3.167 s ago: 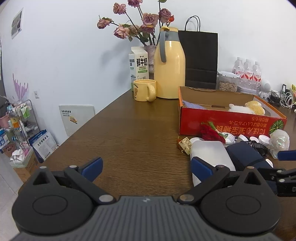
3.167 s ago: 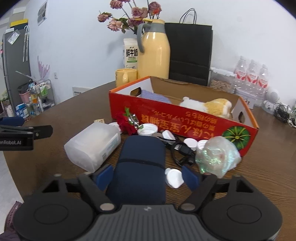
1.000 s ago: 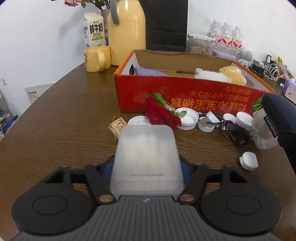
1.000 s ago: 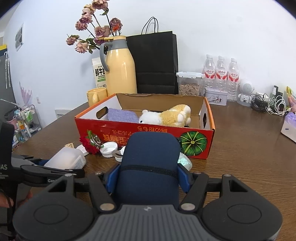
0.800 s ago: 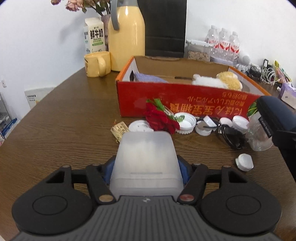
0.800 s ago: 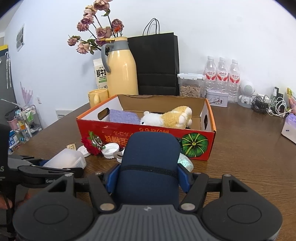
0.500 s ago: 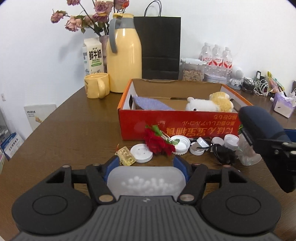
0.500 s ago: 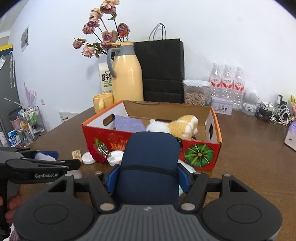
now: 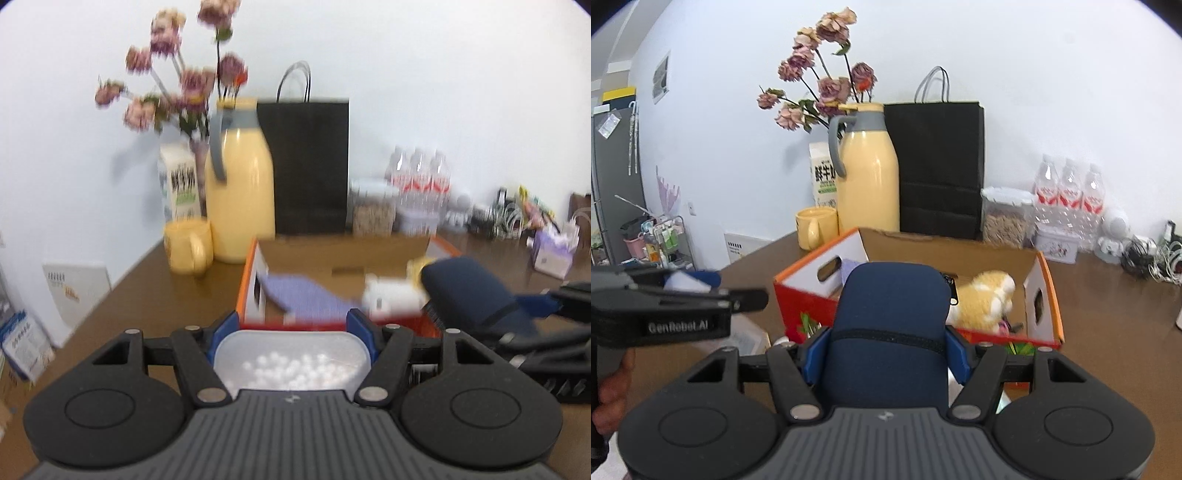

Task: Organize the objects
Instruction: 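Carry the bead container and navy case with both grippers over the box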

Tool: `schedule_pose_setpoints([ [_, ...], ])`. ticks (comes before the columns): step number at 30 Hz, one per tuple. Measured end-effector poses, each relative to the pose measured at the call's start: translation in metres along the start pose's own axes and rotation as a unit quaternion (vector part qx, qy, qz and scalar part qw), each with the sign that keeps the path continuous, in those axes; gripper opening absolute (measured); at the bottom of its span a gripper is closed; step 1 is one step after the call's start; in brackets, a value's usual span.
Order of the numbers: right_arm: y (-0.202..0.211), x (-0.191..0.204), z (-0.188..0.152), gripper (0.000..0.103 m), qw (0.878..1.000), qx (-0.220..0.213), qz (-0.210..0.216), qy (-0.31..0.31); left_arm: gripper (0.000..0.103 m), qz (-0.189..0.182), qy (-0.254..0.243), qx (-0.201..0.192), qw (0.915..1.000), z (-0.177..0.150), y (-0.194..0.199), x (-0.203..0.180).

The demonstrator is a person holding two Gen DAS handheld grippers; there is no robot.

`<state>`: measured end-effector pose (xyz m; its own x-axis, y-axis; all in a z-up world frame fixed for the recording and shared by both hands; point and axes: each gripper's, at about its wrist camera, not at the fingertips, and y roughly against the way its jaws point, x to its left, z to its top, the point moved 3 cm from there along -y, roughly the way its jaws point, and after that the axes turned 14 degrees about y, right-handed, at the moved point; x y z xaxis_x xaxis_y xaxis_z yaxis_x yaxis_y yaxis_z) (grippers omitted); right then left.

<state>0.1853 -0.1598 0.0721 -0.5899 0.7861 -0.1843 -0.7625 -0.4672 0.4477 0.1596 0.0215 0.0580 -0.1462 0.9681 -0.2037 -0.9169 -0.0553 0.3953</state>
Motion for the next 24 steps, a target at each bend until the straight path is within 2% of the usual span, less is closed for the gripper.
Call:
schedule_pose_setpoints([
  [4,-0.02,-0.001,0.02,0.063,1.0,-0.008,0.005,0.002,0.066,-0.013,-0.007,-0.034,0.9993,0.028,-0.011,-0.009],
  [7,-0.041,-0.004,0.034,0.062,1.0,-0.008,0.01,-0.002,0.066,-0.021,-0.006,-0.043,0.9988,0.044,-0.027,-0.014],
  [15,-0.109,-0.021,0.055,0.062,1.0,0.008,0.009,-0.019,0.066,-0.027,0.009,-0.029,0.9992,0.063,-0.092,-0.015],
  [24,-0.182,-0.033,0.051,0.062,0.997,0.043,-0.007,-0.062,0.066,-0.021,0.027,-0.01,0.9994,0.062,-0.156,-0.003],
])
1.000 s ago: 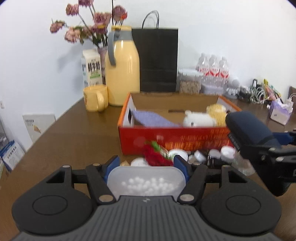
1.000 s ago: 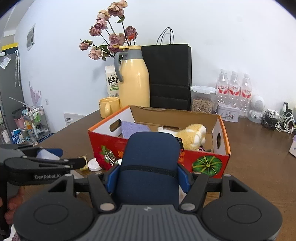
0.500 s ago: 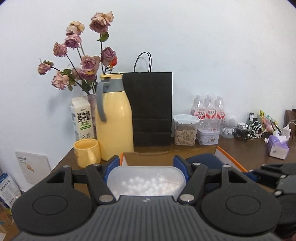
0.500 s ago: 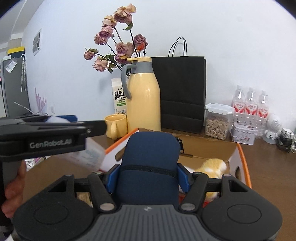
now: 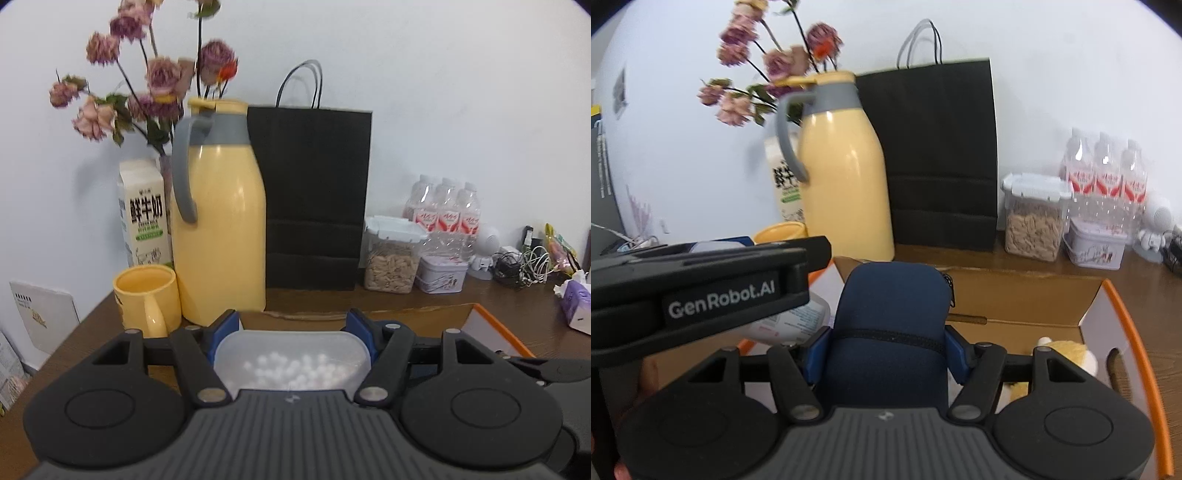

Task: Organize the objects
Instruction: 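Carry the bead container and navy case with both grippers over the box, then open both grippers to drop the bead container and navy case into the box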

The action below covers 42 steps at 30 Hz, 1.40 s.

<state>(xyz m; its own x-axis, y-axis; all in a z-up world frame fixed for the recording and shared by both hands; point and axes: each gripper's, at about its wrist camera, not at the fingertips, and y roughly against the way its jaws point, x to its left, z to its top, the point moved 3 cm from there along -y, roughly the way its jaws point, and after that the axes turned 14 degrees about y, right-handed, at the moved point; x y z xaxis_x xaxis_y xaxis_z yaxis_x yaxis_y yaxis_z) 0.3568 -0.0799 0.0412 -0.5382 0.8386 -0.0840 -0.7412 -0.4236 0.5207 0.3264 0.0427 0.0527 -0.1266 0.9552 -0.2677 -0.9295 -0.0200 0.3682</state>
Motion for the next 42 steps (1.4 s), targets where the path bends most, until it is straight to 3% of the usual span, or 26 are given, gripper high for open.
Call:
schedule_pose_setpoints([
  [8,-0.023,-0.003,-0.005,0.063,1.0,0.017,-0.014,-0.003,0.067,0.005,-0.009,0.037,0.9993,-0.012,-0.031,0.01],
  [9,-0.024,-0.003,-0.006,0.064,1.0,0.022,-0.016,-0.001,0.068,0.007,-0.013,0.038,0.9992,-0.013,-0.031,0.01],
  [10,-0.024,-0.002,-0.006,0.066,0.999,0.027,-0.02,0.0,0.077,0.011,-0.016,0.035,0.9992,-0.014,-0.031,0.008],
  [11,-0.024,-0.002,-0.006,0.069,0.999,0.028,-0.025,0.002,0.086,0.016,-0.02,0.029,0.9992,-0.015,-0.029,0.007],
  [12,-0.022,-0.001,-0.005,0.083,0.999,0.027,-0.033,0.005,0.103,0.022,-0.025,0.021,0.9992,-0.015,-0.027,0.006],
  [14,-0.018,0.0,-0.004,0.103,0.998,0.023,-0.049,0.012,0.103,0.029,-0.025,0.001,0.9993,-0.012,-0.019,0.005],
  [27,0.005,0.001,-0.001,0.103,0.998,0.022,-0.05,0.026,0.103,0.034,-0.019,0.012,0.9992,-0.002,0.0,0.003],
  [42,0.091,-0.005,-0.018,0.103,0.996,0.004,-0.071,0.048,0.103,0.036,-0.027,-0.005,0.999,0.001,0.076,0.012],
])
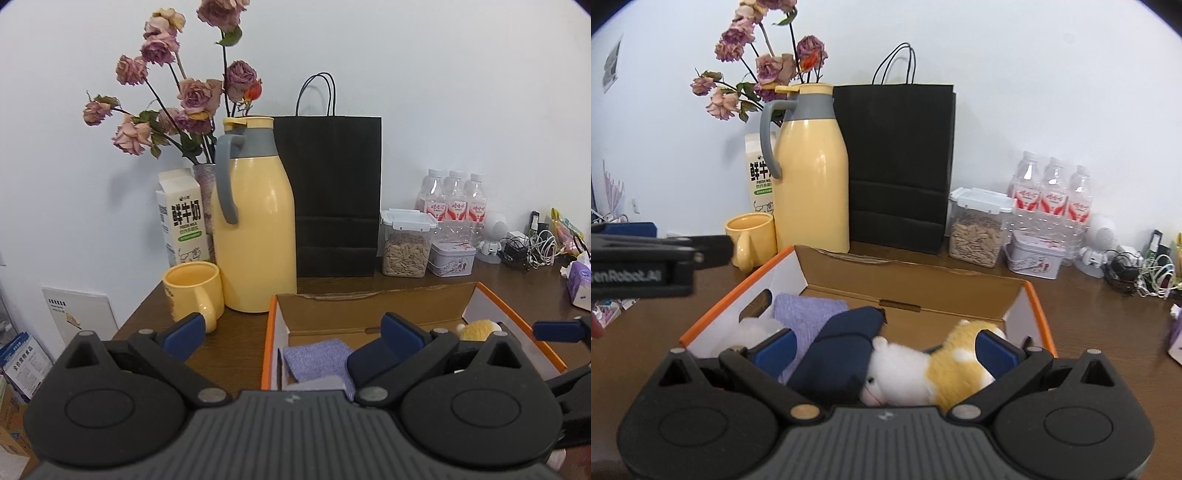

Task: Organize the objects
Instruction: 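Open both grippers to drop the bead container and navy case into the box, then move the right gripper to the green iridescent plastic bag and grasp it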

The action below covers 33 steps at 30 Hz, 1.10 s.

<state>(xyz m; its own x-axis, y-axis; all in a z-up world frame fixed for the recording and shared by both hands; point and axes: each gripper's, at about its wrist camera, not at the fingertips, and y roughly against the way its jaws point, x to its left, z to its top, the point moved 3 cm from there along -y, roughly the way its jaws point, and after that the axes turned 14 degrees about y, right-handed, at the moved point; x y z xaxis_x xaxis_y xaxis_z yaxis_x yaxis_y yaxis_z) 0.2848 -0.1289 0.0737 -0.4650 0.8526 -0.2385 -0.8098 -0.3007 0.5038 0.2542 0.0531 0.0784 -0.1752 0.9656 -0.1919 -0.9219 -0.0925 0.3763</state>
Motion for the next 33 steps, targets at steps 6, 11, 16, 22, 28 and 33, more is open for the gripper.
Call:
schedule_pose_setpoints([
  [6,0.033,-0.008,-0.024,0.103,1.0,0.004,-0.006,0.002,0.103,0.011,-0.004,0.008,0.9999,-0.014,0.026,0.015],
  [11,0.053,-0.012,-0.051,0.103,1.0,0.017,-0.009,0.002,0.103,0.028,-0.011,0.024,0.9992,-0.031,0.039,0.029],
  [16,0.064,-0.014,-0.081,0.103,0.999,0.044,-0.009,0.005,0.103,0.047,-0.022,0.044,0.9977,-0.049,0.047,0.042],
  [22,0.067,-0.014,-0.108,0.103,0.998,0.068,-0.001,-0.001,0.103,0.063,-0.025,0.08,0.9945,-0.077,0.046,0.058],
  [28,0.06,-0.013,-0.119,0.103,0.997,0.079,0.011,-0.009,0.103,0.07,-0.033,0.105,0.9914,-0.095,0.04,0.063],
  [33,0.052,-0.018,-0.118,0.103,0.997,0.073,0.01,-0.013,0.103,0.063,-0.031,0.107,0.9917,-0.097,0.037,0.06],
])
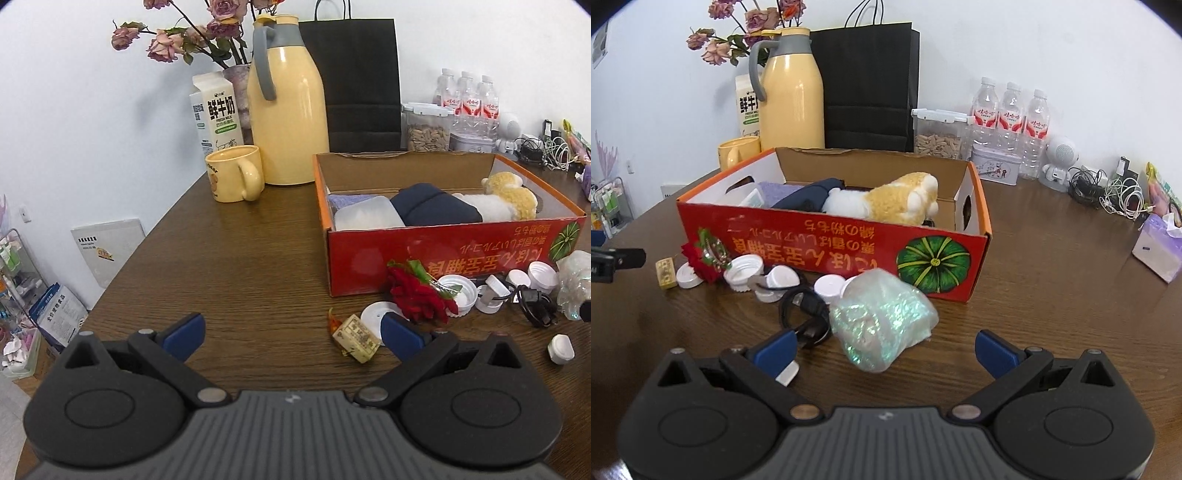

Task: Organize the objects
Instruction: 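Move the right gripper to the green iridescent plastic bag and grasp it, then grasp the small beige printed box with the left gripper while the right gripper lifts the green bag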

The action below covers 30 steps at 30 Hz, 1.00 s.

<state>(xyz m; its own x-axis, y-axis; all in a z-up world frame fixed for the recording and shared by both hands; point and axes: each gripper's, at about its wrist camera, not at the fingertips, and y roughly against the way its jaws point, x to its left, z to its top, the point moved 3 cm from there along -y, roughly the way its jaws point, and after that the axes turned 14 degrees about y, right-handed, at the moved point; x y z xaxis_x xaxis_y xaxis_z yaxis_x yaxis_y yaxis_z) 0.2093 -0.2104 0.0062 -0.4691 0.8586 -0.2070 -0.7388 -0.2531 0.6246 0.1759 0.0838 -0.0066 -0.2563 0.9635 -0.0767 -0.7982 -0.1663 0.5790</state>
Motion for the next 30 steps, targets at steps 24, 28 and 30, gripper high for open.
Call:
schedule_pose_setpoints([
  [24,-0.015,-0.008,-0.005,0.043,0.998,-0.043,0.037,-0.027,0.103,0.011,-0.052,0.02,0.9984,-0.018,-0.022,-0.017],
  [28,-0.014,-0.006,-0.008,0.043,0.998,-0.045,0.036,-0.028,0.102,0.01,-0.085,0.008,0.9963,-0.025,-0.023,-0.023],
  [30,-0.013,-0.005,-0.009,0.043,0.998,-0.046,0.037,-0.027,0.098,0.006,-0.098,0.002,0.9952,-0.027,-0.022,-0.027],
])
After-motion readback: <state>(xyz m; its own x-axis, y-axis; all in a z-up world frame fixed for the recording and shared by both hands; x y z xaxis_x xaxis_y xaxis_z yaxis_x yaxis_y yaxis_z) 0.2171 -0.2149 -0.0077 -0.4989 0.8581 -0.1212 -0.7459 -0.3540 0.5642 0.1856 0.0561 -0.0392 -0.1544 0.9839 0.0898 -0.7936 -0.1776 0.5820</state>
